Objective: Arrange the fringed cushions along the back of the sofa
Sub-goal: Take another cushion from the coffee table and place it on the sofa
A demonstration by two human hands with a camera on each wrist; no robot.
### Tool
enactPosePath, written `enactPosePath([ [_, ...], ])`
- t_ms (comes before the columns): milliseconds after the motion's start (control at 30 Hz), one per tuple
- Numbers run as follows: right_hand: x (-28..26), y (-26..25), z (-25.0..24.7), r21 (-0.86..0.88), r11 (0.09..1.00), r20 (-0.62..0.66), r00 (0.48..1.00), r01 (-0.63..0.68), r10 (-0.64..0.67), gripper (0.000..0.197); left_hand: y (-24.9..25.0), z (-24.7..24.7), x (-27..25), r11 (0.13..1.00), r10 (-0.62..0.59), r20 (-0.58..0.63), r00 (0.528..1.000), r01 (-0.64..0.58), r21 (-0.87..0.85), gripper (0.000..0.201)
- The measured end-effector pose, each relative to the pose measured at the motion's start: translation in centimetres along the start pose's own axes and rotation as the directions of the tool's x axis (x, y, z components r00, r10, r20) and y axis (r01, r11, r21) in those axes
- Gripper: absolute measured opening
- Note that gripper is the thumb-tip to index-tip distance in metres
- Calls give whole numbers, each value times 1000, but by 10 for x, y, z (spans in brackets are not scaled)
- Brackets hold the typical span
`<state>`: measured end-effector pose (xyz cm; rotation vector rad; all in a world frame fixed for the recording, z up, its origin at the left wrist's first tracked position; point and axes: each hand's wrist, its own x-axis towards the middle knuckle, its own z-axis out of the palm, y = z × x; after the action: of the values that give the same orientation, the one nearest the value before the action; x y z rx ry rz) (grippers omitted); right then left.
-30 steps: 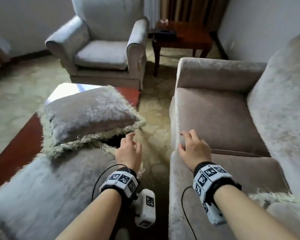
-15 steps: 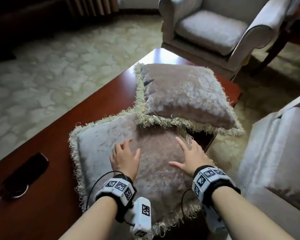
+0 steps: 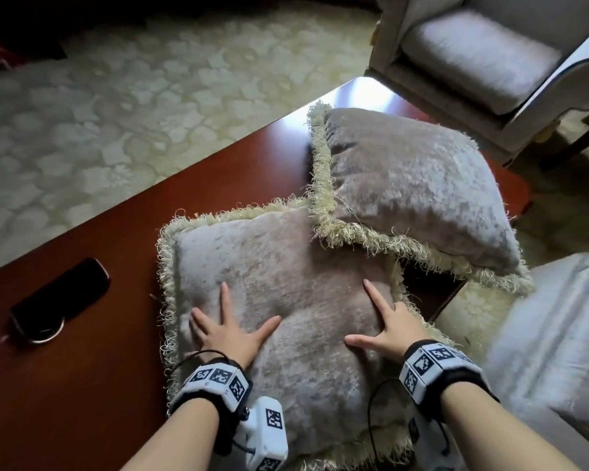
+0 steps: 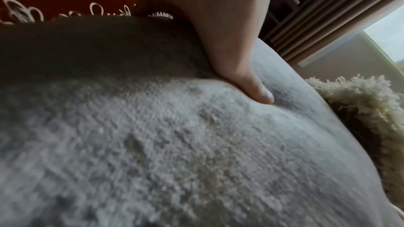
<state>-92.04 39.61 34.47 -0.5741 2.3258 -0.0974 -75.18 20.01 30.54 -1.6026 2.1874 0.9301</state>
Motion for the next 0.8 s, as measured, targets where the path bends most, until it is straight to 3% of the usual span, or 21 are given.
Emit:
enactPosePath([
  [200,-34,-4,36,62,998,37,999,3,-5,117,-29,-13,-6,990,53,36,998,-57,129,117],
  [267,-35,1,45,83,997,-24,1000,-5,7,117,-37,-20,-6,985,91,13,996,-92,146,114],
  [367,-24,7,37,166,984,-163,983,-59,87,118,-46,-32,5,993,109,-62,992,-106,45,115],
  [433,-13,8,26,229,969,-193,972,-89,135,122,-51,-40,16,997,51,-71,996,-55,-58,119],
  [533,3,10,22,187,972,-92,983,-141,160,128,-63,-46,29,989,-68,4,998,68,-129,124],
  [633,16,11,20,165,971,59,984,-175,167,134,-78,-45,38,970,-104,89,991,121,-212,131],
  [800,31,12,22,292,951,40,995,-99,91,140,-81,-37,40,938,-48,115,992,84,-336,128],
])
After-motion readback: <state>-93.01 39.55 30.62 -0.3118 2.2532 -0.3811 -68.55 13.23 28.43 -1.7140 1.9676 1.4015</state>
